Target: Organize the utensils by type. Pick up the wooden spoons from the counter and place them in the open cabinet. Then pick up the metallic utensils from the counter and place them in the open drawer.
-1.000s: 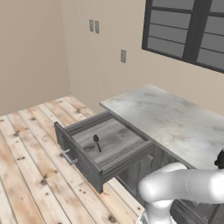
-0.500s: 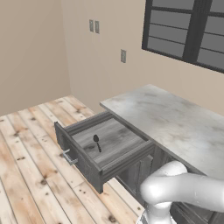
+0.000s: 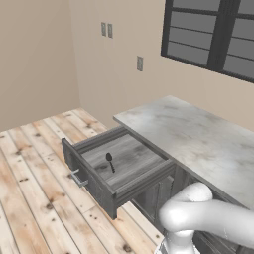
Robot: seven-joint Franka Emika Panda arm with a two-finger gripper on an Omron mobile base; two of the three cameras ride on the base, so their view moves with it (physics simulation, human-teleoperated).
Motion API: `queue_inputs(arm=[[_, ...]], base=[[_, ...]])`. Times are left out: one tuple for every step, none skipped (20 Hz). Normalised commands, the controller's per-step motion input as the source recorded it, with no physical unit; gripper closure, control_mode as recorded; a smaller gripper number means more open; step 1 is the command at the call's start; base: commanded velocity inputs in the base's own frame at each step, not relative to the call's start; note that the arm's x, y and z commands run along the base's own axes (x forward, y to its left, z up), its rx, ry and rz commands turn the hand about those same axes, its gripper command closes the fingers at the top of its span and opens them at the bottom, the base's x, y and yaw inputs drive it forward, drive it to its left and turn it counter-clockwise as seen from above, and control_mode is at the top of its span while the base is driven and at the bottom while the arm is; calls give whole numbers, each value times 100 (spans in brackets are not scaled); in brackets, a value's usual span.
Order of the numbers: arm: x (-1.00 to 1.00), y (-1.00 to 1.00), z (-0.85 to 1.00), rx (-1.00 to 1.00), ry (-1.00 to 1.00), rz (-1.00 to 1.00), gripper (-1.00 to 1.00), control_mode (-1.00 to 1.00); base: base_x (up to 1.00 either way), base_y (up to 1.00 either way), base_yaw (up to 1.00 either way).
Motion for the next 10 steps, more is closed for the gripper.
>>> queue_inputs(arm=[[-6, 18, -10, 0, 0, -6, -100, -100], [-9, 16, -12, 0, 0, -6, -100, -100], [-11, 17, -13, 0, 0, -6, -100, -100], [-14, 17, -12, 0, 0, -6, -100, -100], [-15, 17, -12, 0, 0, -5, -100, -100], [-12, 19, -13, 0, 0, -4, -100, -100], [-1, 17, -13, 0, 0, -4, -100, -100], [0, 13, -12, 0, 0, -3, -100, -100], [0, 9, -12, 0, 0, -1, -100, -100], [0, 5, -14, 0, 0, -1, -100, -100]], base=[[0, 0, 0], [0, 0, 0], [0, 0, 0], [0, 0, 0], [0, 0, 0], [0, 0, 0], [0, 0, 0], [0, 0, 0], [0, 0, 0], [0, 0, 0]])
